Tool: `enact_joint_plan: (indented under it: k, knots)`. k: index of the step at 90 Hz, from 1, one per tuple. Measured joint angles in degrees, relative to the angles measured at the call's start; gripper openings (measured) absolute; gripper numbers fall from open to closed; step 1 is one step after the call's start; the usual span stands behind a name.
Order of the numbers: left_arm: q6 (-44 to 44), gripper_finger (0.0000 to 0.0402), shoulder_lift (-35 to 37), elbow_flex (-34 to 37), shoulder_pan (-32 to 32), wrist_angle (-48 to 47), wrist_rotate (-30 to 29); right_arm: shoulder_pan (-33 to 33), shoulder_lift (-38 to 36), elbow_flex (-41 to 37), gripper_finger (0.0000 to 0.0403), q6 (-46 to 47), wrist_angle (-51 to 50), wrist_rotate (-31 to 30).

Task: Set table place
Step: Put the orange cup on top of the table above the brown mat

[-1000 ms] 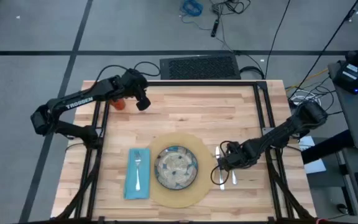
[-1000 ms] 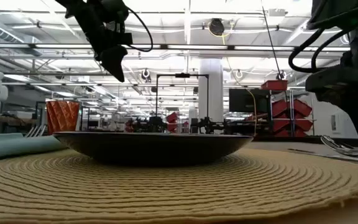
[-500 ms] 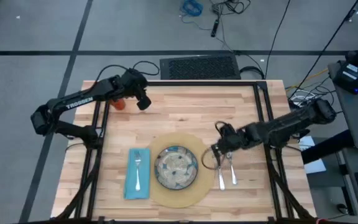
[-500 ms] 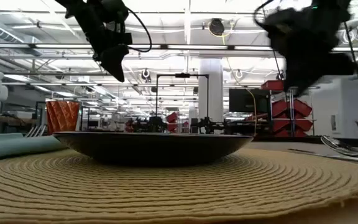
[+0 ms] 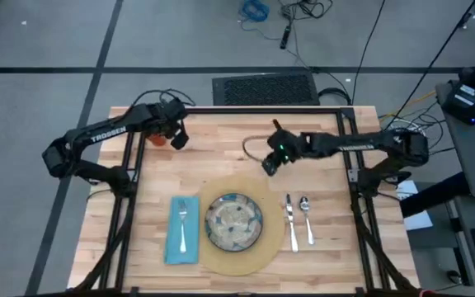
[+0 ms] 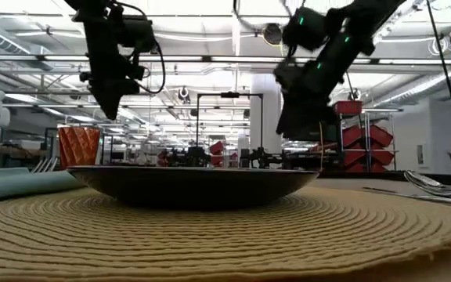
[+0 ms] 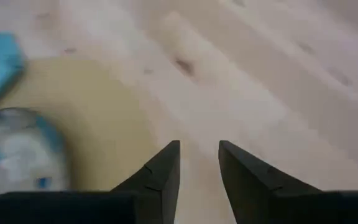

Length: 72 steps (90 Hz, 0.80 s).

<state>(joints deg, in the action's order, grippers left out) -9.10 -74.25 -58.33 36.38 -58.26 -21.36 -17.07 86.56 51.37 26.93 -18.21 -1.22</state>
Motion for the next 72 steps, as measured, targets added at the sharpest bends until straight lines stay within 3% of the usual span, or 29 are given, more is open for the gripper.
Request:
enact_joint_plan:
  k: [19,34,41,54,62,72]
  knots:
    - [-4.9,0.0050,0.0,0.0,-0.5,-5.4,-1.3,-5.6,2.3,0.0,0.0101,-5.2,0.1,2.1]
    - [-6.4,0.0050,0.0,-0.3,0.4,-7.3,-10.3,-6.7,2.3,0.0,0.0101,-7.2,0.3,4.6]
    - [-6.6,0.0050,0.0,-2.4,3.1,-6.8,-11.2,-7.0,2.3,0.0,0.0100,-7.9,0.3,6.1]
    - [-2.9,0.0050,0.0,-5.6,13.4,-6.6,-6.9,-7.0,2.3,0.0,0.0100,-8.2,0.0,6.2]
    - [0.8,0.0050,0.0,-6.7,18.8,-6.0,5.0,-6.4,2.3,0.0,0.0100,-8.2,-0.3,6.2]
    - [2.1,0.0050,-1.1,-6.8,22.3,-4.1,11.8,-5.7,2.3,0.0,0.0100,-8.7,0.0,6.1]
